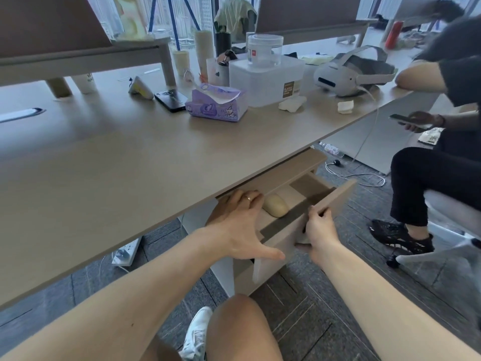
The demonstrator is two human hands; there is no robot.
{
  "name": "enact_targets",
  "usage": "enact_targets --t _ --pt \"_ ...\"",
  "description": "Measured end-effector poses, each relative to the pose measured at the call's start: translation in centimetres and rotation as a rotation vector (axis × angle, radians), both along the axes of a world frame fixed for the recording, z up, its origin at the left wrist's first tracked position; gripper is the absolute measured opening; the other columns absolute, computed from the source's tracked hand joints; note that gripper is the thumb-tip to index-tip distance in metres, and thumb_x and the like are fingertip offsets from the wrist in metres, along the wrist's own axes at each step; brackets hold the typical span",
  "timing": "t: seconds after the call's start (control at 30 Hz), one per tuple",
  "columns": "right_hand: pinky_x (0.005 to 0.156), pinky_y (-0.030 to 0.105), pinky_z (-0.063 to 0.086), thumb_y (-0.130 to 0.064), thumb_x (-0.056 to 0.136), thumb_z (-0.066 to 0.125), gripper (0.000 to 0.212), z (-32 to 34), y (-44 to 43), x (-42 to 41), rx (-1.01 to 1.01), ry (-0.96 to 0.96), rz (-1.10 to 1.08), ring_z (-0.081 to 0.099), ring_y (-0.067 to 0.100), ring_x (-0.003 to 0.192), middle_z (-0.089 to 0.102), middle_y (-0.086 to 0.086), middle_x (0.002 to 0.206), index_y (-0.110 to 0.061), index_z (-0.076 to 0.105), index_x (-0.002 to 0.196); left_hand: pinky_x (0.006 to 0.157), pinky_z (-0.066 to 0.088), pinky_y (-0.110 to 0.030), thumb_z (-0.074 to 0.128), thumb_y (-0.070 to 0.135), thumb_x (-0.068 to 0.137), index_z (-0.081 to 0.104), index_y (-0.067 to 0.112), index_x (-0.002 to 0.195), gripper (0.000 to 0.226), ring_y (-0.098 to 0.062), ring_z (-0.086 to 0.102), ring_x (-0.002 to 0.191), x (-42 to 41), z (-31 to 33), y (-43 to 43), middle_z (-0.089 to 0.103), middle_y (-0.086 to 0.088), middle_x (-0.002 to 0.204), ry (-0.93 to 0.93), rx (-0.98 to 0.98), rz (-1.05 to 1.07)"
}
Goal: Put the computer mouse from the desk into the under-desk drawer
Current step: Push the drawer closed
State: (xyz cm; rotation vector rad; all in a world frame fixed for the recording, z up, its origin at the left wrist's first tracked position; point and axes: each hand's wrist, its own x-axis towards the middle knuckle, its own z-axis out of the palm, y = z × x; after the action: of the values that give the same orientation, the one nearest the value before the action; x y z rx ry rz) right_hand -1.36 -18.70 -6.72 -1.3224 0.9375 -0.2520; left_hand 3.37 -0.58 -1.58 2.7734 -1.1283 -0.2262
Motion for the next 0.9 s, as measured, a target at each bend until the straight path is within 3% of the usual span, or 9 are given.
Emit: enact_targets --t 0.13,0.23,0.37,0.43,0.6,0.67,0.77,0.9 --pt "0.084 0.06 0.053 -0.037 0.1 0.041 0.044 0.1 1.0 1.3 0.109 -0.057 0.016 0.051 0.03 0.113 0.05 0.005 0.137 -0.029 0.036 0.143 0.115 0.027 -0.038 0.065 0.067 0.07 0.022 0.026 0.154 0.103 -0.016 0.018 0.145 1.7 -1.1 1.1 0.024 0.01 0.16 -0.038 -0.091 -0.053" --pt "0.075 0.053 0.057 -0.033 0.102 0.033 0.037 -0.1 2.0 1.4 0.195 -0.121 0.009 0.053 0.018 0.099 0.052 0.0 0.128 -0.038 0.043 0.138 0.113 0.03 -0.035 0.069 0.055 0.075 0.028 0.029 0.153 0.092 -0.013 0.025 0.142 2.7 -1.8 1.7 0.03 0.014 0.158 -0.011 -0.162 -0.073" --pt "0.079 0.059 0.057 -0.019 0.101 0.034 0.046 -0.7 2.8 1.8 0.253 -0.174 -0.039 0.056 0.015 0.099 0.054 -0.002 0.131 -0.044 0.045 0.139 0.111 0.034 -0.034 0.071 0.037 0.079 0.035 0.028 0.151 0.08 -0.013 0.032 0.139 3.0 -2.3 1.9 0.037 0.013 0.154 -0.025 -0.246 -0.098" --pt "0.082 0.06 0.056 -0.007 0.099 0.032 0.057 -1.1 3.2 2.1 0.266 -0.197 -0.03 0.057 0.013 0.096 0.055 -0.001 0.128 -0.047 0.042 0.14 0.112 0.032 -0.032 0.07 0.029 0.082 0.037 0.026 0.151 0.077 -0.014 0.034 0.138 3.2 -2.6 2.0 0.039 0.011 0.154 -0.027 -0.272 -0.107" --pt "0.077 0.055 0.058 0.002 0.099 0.041 0.066 -2.0 4.7 3.1 0.314 -0.252 0.03 0.048 0.028 0.13 0.053 0.003 0.136 -0.043 0.034 0.147 0.112 0.033 -0.029 0.062 0.001 0.08 0.042 0.017 0.149 0.074 -0.018 0.038 0.133 3.3 -3.1 2.1 0.045 0.004 0.152 -0.089 -0.321 -0.149" --pt "0.08 0.055 0.056 0.004 0.099 0.043 0.069 -2.0 5.1 3.6 0.353 -0.274 0.035 0.046 0.03 0.129 0.047 0.005 0.134 -0.039 0.026 0.151 0.112 0.034 -0.029 0.058 -0.007 0.077 0.043 0.015 0.149 0.077 -0.019 0.039 0.133 3.4 -3.4 2.1 0.046 0.002 0.151 -0.113 -0.336 -0.157" --pt "0.067 0.046 0.061 0.007 0.096 0.046 0.079 -1.6 5.6 4.1 0.342 -0.265 0.052 0.054 0.027 0.114 0.046 0.011 0.141 -0.039 0.016 0.154 0.112 0.032 -0.027 0.055 -0.011 0.076 0.042 0.014 0.15 0.079 -0.019 0.039 0.133 3.5 -3.6 2.3 0.046 0.002 0.152 -0.123 -0.356 -0.167" --pt "0.061 0.039 0.06 0.008 0.095 0.046 0.081 -1.3 5.8 4.2 0.333 -0.249 0.046 0.053 0.028 0.124 0.043 0.01 0.144 -0.038 0.014 0.154 0.111 0.027 -0.022 0.055 -0.012 0.076 0.042 0.014 0.149 0.079 -0.018 0.039 0.132 3.7 -3.9 2.4 0.046 0.002 0.151 -0.125 -0.381 -0.176"
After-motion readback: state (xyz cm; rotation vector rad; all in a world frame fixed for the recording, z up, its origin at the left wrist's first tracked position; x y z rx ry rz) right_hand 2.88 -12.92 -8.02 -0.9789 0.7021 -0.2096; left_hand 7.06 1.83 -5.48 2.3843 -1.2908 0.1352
